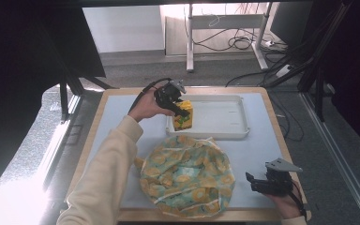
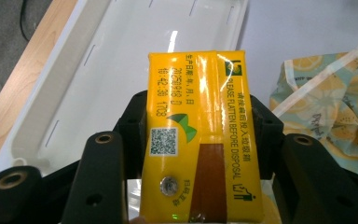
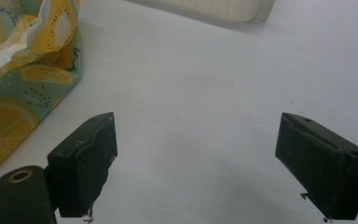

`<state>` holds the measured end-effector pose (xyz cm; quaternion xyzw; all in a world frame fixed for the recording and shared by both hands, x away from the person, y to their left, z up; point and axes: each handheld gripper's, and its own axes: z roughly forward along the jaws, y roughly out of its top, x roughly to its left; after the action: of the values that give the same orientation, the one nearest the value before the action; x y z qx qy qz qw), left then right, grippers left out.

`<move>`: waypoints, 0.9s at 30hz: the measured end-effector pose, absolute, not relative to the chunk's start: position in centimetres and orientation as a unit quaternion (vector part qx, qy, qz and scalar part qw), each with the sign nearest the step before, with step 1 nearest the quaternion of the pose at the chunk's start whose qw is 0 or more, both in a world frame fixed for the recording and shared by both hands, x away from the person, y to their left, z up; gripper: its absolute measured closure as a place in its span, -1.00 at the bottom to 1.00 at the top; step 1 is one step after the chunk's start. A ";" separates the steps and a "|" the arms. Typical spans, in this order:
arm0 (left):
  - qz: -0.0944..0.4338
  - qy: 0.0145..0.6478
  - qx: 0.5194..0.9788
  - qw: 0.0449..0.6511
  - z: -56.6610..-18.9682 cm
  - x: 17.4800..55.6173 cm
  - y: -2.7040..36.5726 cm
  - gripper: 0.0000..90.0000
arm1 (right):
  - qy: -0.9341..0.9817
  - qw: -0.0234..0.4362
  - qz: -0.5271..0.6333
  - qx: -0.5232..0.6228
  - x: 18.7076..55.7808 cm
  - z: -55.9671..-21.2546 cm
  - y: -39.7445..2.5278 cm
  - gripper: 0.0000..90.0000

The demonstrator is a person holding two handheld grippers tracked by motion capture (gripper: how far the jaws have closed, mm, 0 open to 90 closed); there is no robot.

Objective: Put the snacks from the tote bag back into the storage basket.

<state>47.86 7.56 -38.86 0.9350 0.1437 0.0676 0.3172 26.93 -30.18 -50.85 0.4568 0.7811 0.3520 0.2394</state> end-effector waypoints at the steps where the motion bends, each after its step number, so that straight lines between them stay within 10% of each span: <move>1: 0.068 0.143 0.935 0.316 -39.0 48.0 7.5 0.16 | 0.780 0.239 0.353 0.457 26.9 -50.9 -30.2 -0.71; 27: 0.054 0.107 0.941 0.317 -40.9 50.5 7.5 0.16 | 0.777 0.242 0.349 0.463 26.9 -50.9 -30.4 -0.71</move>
<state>50.52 7.49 -40.95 0.9407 0.1067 0.0543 0.3174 26.86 -30.42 -50.87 0.4634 0.7774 0.3494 0.2425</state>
